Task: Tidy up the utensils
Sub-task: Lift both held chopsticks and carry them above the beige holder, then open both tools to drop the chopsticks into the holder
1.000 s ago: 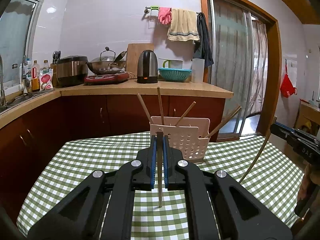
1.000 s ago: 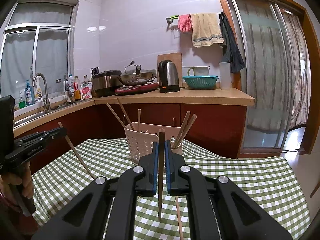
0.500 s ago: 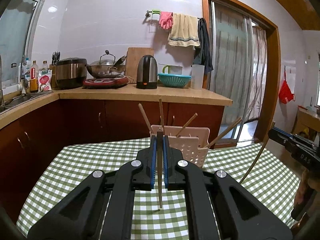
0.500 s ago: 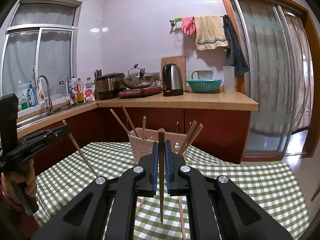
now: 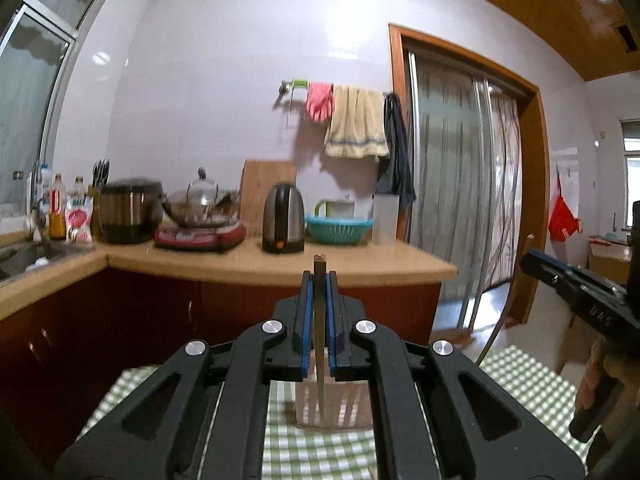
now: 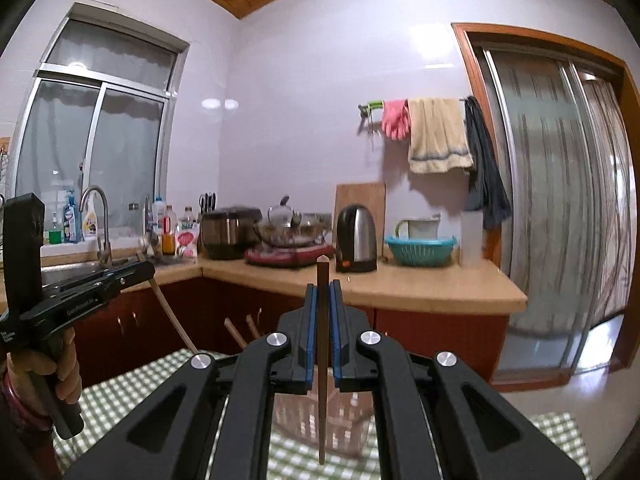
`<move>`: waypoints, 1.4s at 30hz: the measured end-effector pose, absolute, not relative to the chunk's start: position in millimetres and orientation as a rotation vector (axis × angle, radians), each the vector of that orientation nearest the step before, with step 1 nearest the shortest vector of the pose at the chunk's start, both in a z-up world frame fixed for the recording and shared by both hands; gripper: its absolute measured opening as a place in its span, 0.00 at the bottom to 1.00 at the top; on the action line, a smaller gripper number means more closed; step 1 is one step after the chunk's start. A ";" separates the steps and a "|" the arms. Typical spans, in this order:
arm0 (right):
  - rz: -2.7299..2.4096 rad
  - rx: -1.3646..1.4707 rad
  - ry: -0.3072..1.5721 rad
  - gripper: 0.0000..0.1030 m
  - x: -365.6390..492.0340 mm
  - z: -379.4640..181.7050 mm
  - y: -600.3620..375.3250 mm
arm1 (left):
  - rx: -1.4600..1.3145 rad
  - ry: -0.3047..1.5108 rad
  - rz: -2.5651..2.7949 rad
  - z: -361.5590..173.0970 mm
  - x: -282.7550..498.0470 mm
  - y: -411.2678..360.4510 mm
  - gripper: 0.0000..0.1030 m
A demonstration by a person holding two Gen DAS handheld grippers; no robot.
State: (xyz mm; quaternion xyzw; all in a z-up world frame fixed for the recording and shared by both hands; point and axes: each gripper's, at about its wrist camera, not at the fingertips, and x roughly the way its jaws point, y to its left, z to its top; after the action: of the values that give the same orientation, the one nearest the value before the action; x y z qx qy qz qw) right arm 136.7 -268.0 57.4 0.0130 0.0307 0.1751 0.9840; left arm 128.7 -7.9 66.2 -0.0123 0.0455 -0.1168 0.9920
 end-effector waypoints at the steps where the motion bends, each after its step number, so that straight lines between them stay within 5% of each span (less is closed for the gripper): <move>1: 0.354 0.025 0.051 0.07 143.3 61.4 -267.7 | -0.027 0.082 -0.238 70.2 132.0 -8.2 0.06; 16: 0.357 0.037 0.024 0.07 226.9 63.0 -263.9 | -0.010 0.002 -0.256 102.5 215.1 -38.0 0.06; 30: 0.350 0.041 0.169 0.07 254.4 4.8 -253.8 | 0.046 0.158 -0.237 26.6 258.6 -54.9 0.07; 32: 0.347 0.038 0.182 0.08 253.1 -0.1 -252.1 | 0.036 0.178 -0.230 20.9 260.6 -52.3 0.20; 35: 0.344 0.037 0.193 0.32 251.2 -2.3 -251.9 | 0.013 0.188 -0.228 17.6 260.0 -48.4 0.44; 36: 0.342 0.036 0.190 0.40 249.8 -1.8 -251.8 | 0.009 0.191 -0.231 17.4 258.2 -47.3 0.45; 42: 0.347 0.033 0.180 0.47 232.6 7.5 -255.9 | 0.012 0.195 -0.220 21.6 245.5 -44.5 0.57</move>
State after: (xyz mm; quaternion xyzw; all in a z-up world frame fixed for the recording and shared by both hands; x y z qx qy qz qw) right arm 232.6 -255.9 7.5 0.0162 0.0894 0.1722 0.9809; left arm 245.5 -44.5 21.6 0.0059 0.0972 -0.1095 0.9892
